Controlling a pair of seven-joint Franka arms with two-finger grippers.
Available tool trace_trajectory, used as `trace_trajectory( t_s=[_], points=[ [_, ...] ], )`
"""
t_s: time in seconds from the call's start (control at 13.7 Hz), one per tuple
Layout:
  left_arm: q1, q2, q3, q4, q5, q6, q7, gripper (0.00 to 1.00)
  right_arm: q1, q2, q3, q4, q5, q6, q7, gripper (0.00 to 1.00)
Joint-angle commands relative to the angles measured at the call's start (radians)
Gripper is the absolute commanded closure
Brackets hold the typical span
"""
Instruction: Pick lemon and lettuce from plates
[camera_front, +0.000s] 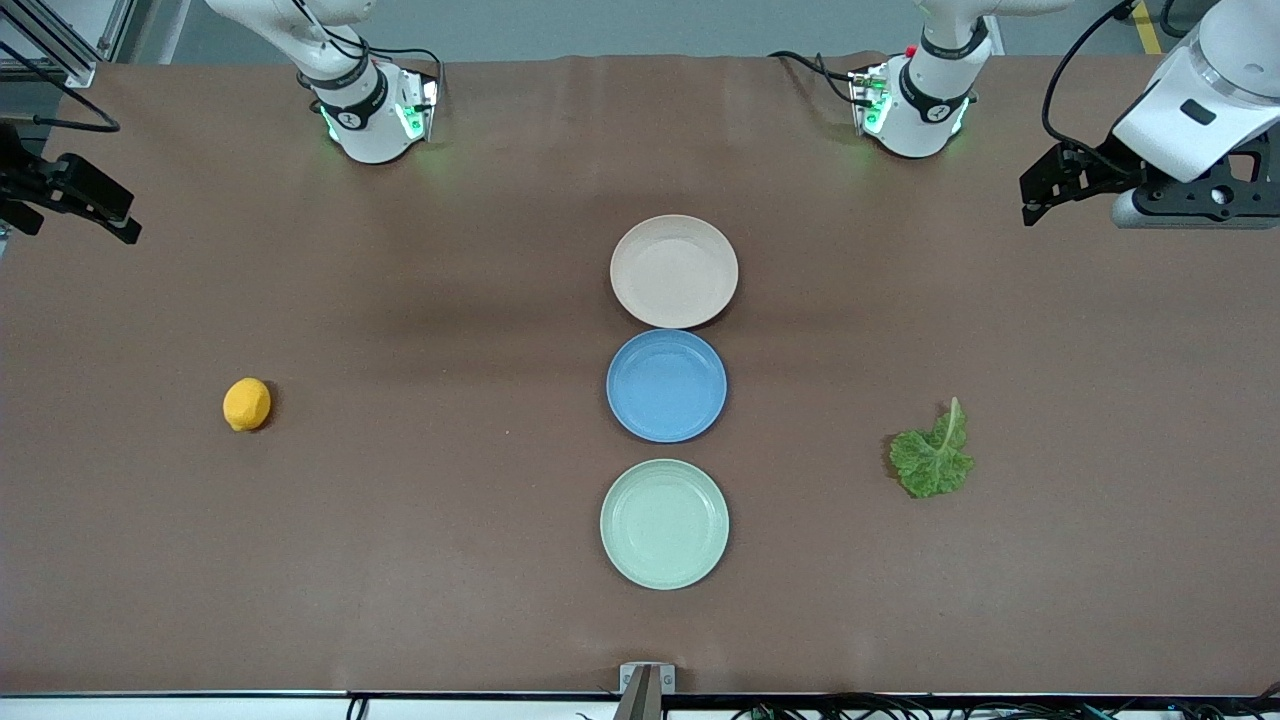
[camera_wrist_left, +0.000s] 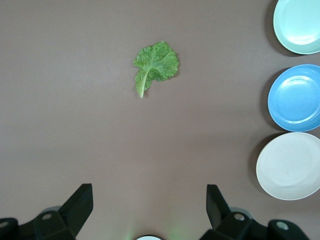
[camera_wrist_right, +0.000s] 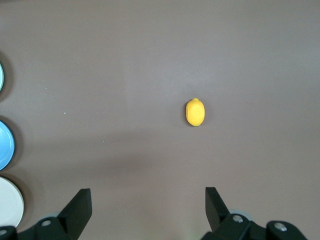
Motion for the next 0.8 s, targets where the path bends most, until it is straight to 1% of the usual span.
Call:
trace_trajectory(
  t_s=[0.0,0.29,0.73],
  points=[
    [0.001,-0.007,-0.004,-0.003,-0.006,0.023,-0.006,0.00,-0.002,-0.014,-0.001,-0.017,0.016,0.007,-0.011,0.00],
    [0.001,0.012,-0.006,-0.006,-0.009,0.042,-0.006,0.00,-0.002,-0.014,-0.001,-0.019,0.016,0.007,-0.012,0.00],
    [0.001,0.007,-0.006,-0.007,-0.011,0.044,-0.006,0.00,-0.003,-0.014,-0.001,-0.026,0.016,0.010,-0.012,0.00]
  ],
)
